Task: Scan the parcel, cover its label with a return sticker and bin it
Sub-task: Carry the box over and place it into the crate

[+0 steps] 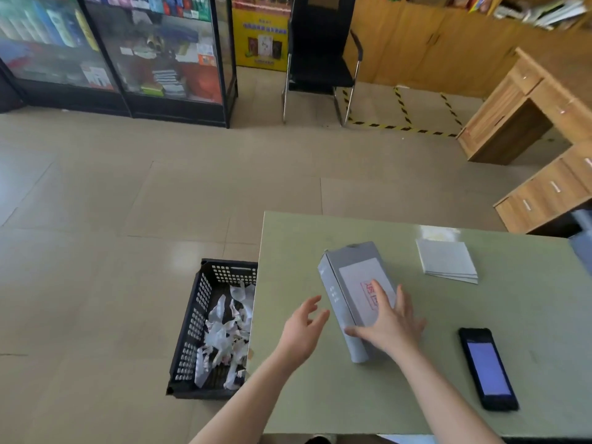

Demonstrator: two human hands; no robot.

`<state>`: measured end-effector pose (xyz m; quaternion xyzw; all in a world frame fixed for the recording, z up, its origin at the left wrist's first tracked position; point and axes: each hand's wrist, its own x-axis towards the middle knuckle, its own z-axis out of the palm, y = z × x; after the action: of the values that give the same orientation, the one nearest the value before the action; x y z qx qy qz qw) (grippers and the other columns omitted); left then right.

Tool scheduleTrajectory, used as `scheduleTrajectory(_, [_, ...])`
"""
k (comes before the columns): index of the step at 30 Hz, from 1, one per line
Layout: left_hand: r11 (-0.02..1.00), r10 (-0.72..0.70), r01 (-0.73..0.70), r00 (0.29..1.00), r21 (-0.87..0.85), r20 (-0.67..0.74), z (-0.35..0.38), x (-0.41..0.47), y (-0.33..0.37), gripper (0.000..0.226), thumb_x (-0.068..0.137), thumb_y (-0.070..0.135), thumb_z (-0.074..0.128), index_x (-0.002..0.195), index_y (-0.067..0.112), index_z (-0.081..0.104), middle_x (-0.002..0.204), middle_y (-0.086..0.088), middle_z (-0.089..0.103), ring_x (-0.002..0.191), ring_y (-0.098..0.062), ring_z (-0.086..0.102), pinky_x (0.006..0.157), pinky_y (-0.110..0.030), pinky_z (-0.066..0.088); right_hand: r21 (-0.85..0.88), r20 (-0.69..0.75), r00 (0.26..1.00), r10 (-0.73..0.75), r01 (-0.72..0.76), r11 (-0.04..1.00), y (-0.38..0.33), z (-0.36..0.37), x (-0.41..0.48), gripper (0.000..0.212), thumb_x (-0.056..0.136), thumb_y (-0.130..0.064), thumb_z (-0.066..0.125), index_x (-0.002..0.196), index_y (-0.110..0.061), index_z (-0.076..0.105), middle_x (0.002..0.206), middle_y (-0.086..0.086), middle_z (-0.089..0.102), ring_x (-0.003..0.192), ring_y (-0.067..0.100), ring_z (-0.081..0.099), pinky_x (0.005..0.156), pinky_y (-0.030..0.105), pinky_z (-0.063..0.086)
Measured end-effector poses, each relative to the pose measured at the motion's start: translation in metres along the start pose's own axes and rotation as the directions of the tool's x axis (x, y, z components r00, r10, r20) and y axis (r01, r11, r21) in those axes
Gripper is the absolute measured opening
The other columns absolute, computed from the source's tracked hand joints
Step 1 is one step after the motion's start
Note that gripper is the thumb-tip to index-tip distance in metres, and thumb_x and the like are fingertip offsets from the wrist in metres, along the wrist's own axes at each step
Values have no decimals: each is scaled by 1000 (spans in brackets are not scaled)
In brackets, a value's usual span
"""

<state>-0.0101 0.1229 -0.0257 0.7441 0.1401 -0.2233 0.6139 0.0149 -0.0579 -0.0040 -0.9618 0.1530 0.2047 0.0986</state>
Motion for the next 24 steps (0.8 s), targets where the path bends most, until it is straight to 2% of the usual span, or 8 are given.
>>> scheduleTrajectory(4, [999, -34, 33, 999, 29, 26, 30, 1, 9, 46, 100, 33, 47, 145, 28, 40, 145, -6, 48, 128, -17, 49, 106, -30, 37, 30, 16, 999, -42, 41, 999, 20, 5, 8, 121, 44, -83, 63, 142, -51, 0, 158, 8, -6, 146, 28, 0, 109, 67, 16])
scheduleTrajectory(7, [998, -68, 68, 998, 17, 14, 48, 2, 12, 45, 101, 31, 43, 146, 29, 38, 149, -4, 45, 136, -17, 42, 112, -31, 33, 78, -11, 996, -83, 84, 993, 28, 8, 11, 119, 43, -81, 65, 141, -51, 5, 157, 8, -1, 144, 32, 8, 109, 63, 22])
scheduleTrajectory(11, [993, -120, 120, 993, -7, -11, 69, 1, 18, 44, 102, 34, 37, 146, 35, 35, 146, 1, 46, 129, -17, 45, 112, -44, 36, 124, -5, 993, -115, 115, 986, 35, 1, 15, 116, 42, -78, 66, 140, -50, 10, 154, 7, 6, 141, 31, 14, 106, 55, 31])
scheduleTrajectory(16, [995, -74, 71, 996, -68, -49, 82, -2, 33, 42, 102, 35, 38, 144, 38, 37, 146, 6, 46, 130, -13, 43, 111, -42, 36, 315, -26, 990, -139, 140, 939, 54, -27, 15, 106, 38, -73, 65, 135, -53, 25, 149, 2, 20, 137, 27, 24, 104, 55, 31])
scheduleTrajectory(19, [989, -90, 84, 995, -122, -47, 84, -1, 45, 49, 100, 34, 44, 147, 37, 30, 146, 7, 47, 131, -17, 46, 108, -45, 39, 452, -79, 984, -162, 180, 873, 62, -49, 6, 99, 37, -70, 68, 129, -54, 34, 140, -4, 31, 130, 20, 34, 102, 51, 38])
scheduleTrajectory(21, [963, -135, 127, 991, -240, -17, 84, 1, 57, 51, 98, 36, 47, 146, 40, 28, 135, 8, 55, 121, -16, 54, 91, -41, 48, 576, -102, 978, -184, 209, 791, 67, -66, -3, 97, 38, -67, 70, 129, -52, 37, 138, -3, 35, 128, 16, 36, 104, 48, 39])
scheduleTrajectory(22, [943, -151, 150, 988, -298, 21, 83, 1, 64, 50, 97, 39, 49, 143, 42, 30, 130, 11, 59, 117, -15, 57, 84, -38, 50, 641, -123, 974, -190, 224, 734, 70, -76, -7, 95, 41, -64, 72, 129, -51, 39, 137, -3, 36, 128, 13, 37, 106, 45, 39])
scheduleTrajectory(24, [920, -146, 182, 981, -346, 127, 83, 3, 79, 45, 93, 52, 50, 136, 44, 41, 127, 14, 62, 115, -14, 60, 80, -38, 53, 746, -180, 965, -190, 260, 613, 77, -97, -16, 88, 48, -54, 77, 130, -44, 45, 136, -6, 42, 127, 8, 39, 108, 40, 39])
